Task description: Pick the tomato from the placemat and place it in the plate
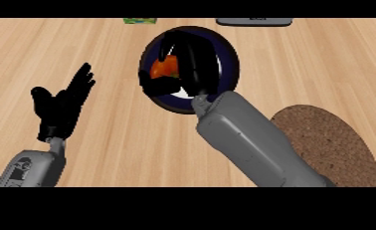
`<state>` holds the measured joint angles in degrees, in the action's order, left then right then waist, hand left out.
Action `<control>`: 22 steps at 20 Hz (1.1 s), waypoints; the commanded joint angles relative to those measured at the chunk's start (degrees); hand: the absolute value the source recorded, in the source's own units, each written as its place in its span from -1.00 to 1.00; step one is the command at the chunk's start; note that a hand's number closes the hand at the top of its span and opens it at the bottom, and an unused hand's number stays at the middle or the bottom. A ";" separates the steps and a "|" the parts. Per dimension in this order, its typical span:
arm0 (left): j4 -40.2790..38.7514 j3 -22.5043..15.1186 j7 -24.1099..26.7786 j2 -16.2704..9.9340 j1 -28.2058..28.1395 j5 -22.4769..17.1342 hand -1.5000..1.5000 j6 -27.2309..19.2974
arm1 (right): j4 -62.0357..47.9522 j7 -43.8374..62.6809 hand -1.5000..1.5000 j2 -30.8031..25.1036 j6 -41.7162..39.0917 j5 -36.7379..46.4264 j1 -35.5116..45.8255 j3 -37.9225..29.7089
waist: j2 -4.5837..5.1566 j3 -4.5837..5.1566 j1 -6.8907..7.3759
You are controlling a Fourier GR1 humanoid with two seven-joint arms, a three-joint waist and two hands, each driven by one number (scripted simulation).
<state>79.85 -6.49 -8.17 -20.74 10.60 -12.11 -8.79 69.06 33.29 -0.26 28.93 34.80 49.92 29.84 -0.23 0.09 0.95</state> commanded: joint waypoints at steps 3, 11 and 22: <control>-2.15 1.15 2.34 1.50 -0.24 1.05 0.00 1.24 | -10.30 -2.18 1.00 0.25 1.52 -0.83 3.41 -5.40 | 0.40 -0.07 -0.30; -3.24 2.10 2.78 1.34 0.57 1.05 0.00 3.35 | -26.93 -17.13 1.00 -2.94 -7.87 -5.33 5.18 -8.78 | 0.92 -0.07 0.40; -0.58 3.80 0.42 1.23 -0.31 1.86 0.00 3.19 | -36.56 -36.34 -1.00 -1.68 -8.87 -14.10 8.81 -19.81 | 0.59 -0.12 0.37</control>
<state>78.26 -3.78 -7.27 -18.67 11.22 -9.92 -6.50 33.78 3.49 -0.95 18.69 21.41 57.78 12.75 0.54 -0.03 1.58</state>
